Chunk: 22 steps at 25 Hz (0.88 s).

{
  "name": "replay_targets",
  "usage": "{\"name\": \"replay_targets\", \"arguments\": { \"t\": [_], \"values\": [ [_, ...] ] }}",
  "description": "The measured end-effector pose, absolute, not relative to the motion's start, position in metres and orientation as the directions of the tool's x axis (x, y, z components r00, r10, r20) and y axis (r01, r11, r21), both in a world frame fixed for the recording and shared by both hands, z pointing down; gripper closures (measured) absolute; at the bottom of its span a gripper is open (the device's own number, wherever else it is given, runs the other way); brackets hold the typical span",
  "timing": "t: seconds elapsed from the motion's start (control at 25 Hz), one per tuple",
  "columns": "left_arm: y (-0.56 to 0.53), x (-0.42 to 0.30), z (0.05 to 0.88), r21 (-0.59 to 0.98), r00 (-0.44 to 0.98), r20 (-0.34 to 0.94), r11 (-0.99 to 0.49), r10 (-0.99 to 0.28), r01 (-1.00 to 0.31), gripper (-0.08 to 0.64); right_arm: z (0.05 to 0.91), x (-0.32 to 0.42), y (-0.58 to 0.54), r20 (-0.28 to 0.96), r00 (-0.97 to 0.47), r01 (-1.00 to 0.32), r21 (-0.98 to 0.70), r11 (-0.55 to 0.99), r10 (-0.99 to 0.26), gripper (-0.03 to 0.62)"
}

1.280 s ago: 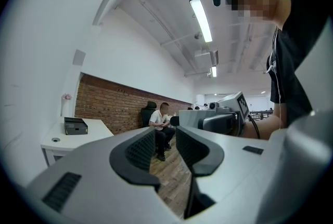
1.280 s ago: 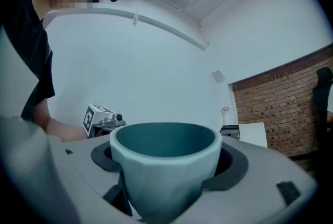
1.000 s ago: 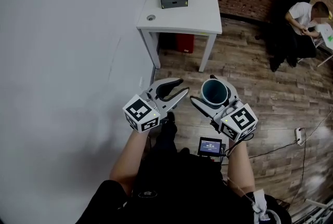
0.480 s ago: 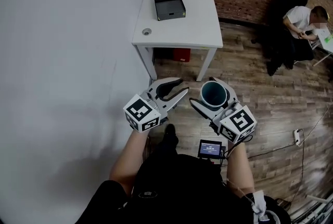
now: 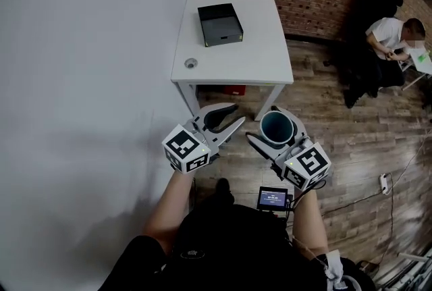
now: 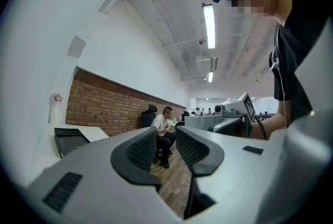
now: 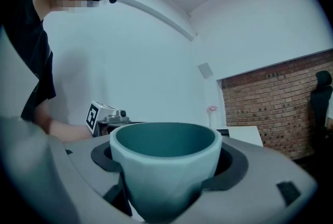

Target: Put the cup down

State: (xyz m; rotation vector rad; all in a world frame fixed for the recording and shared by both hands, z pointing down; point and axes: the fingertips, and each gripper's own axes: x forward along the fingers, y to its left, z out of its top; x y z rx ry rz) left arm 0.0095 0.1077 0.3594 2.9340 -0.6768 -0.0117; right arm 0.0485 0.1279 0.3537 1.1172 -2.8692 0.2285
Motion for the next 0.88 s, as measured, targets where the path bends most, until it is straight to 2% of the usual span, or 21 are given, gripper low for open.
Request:
{"name": "replay_targets", "arguments": {
  "t": [0.4,0.88],
  "values": [
    [0.041,-0.011,0.363,0.155,0.898,-0.006,-0.887,-0.441,-0.435,0.437,0.359,0.029,0.069,0.113,-0.718,-0.697,-0.117,0.708,-0.687,0.173],
    [0.013,-0.026,0.376,0.18,0.888,0.008,-0.873,-0.46,-0.453,0.439,0.365,0.018,0.037,0.104,-0.737,-0.675,-0.148,0.723,-0.668,0.173]
  ]
}}
